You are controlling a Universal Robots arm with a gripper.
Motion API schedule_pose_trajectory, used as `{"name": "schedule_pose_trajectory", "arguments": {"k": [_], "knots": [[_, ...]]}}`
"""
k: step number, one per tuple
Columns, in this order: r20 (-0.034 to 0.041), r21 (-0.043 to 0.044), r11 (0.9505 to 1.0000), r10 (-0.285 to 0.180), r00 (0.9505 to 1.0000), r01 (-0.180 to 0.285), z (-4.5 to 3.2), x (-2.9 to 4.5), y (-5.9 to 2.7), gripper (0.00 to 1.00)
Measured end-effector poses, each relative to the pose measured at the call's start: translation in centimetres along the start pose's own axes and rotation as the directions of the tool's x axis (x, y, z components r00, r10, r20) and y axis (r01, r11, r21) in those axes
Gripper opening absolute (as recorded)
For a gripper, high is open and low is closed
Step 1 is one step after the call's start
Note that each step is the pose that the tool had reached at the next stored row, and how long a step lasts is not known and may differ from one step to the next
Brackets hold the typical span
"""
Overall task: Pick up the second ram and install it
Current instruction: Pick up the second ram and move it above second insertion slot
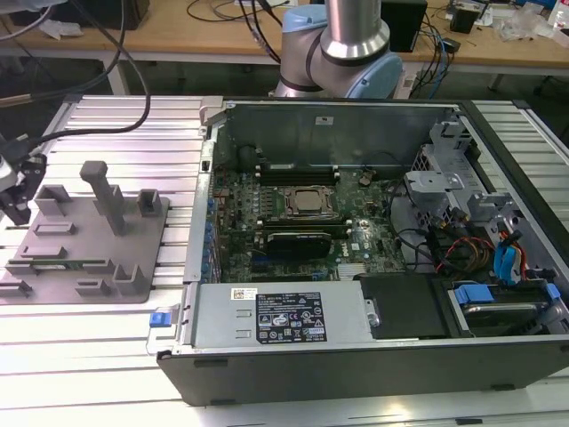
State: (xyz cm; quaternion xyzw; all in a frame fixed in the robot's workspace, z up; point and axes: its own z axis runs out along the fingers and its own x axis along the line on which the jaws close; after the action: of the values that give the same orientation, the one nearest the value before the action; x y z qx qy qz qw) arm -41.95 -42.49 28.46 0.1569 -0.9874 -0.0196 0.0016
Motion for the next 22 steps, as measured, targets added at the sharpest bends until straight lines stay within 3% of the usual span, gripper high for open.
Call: {"name": "schedule_pose_trajectory", "arguments": {"k": [3, 6, 7, 8, 9, 11, 13, 14, 16, 17, 18, 19, 20, 22], "knots": [[-0.0034, -0.0004, 0.9962, -0.087, 0.9962, 0.087, 0.19, 0.00, -0.01, 0.08], [-0.0064, -0.0011, 0.9860, -0.167, 0.9859, 0.167, 0.41, 0.00, -0.01, 0.08], [-0.0077, -0.0014, 0.9804, -0.197, 0.9804, 0.197, 0.49, 0.00, -0.02, 0.08], [-0.0094, -0.0019, 0.9705, -0.241, 0.9705, 0.241, 0.61, 0.00, -0.03, 0.08], [-0.0113, -0.0026, 0.9564, -0.292, 0.9564, 0.292, 0.73, 0.00, -0.03, 0.08], [-0.0128, -0.0032, 0.9435, -0.331, 0.9434, 0.331, 0.84, 0.00, -0.03, 0.08], [-0.0145, -0.0041, 0.9276, -0.374, 0.9275, 0.374, 0.95, 0.00, -0.04, 0.08], [-0.0158, -0.0047, 0.9120, -0.410, 0.9118, 0.410, 1.04, 0.00, -0.04, 0.08], [-0.0172, -0.0055, 0.8952, -0.446, 0.8951, 0.446, 1.12, 0.00, -0.05, 0.08], [-0.0184, -0.0063, 0.8783, -0.478, 0.8781, 0.478, 1.19, 0.00, -0.05, 0.08], [-0.0197, -0.0072, 0.8581, -0.513, 0.8579, 0.513, 1.27, 0.00, -0.06, 0.08], [-0.0203, -0.0076, 0.8479, -0.530, 0.8476, 0.530, 1.31, 0.00, -0.06, 0.08], [-0.0212, -0.0083, 0.8328, -0.554, 0.8326, 0.553, 1.37, 0.00, -0.06, 0.08], [-0.0230, -0.0098, 0.7979, -0.603, 0.7976, 0.603, 1.50, 0.00, -0.06, 0.08]]}}
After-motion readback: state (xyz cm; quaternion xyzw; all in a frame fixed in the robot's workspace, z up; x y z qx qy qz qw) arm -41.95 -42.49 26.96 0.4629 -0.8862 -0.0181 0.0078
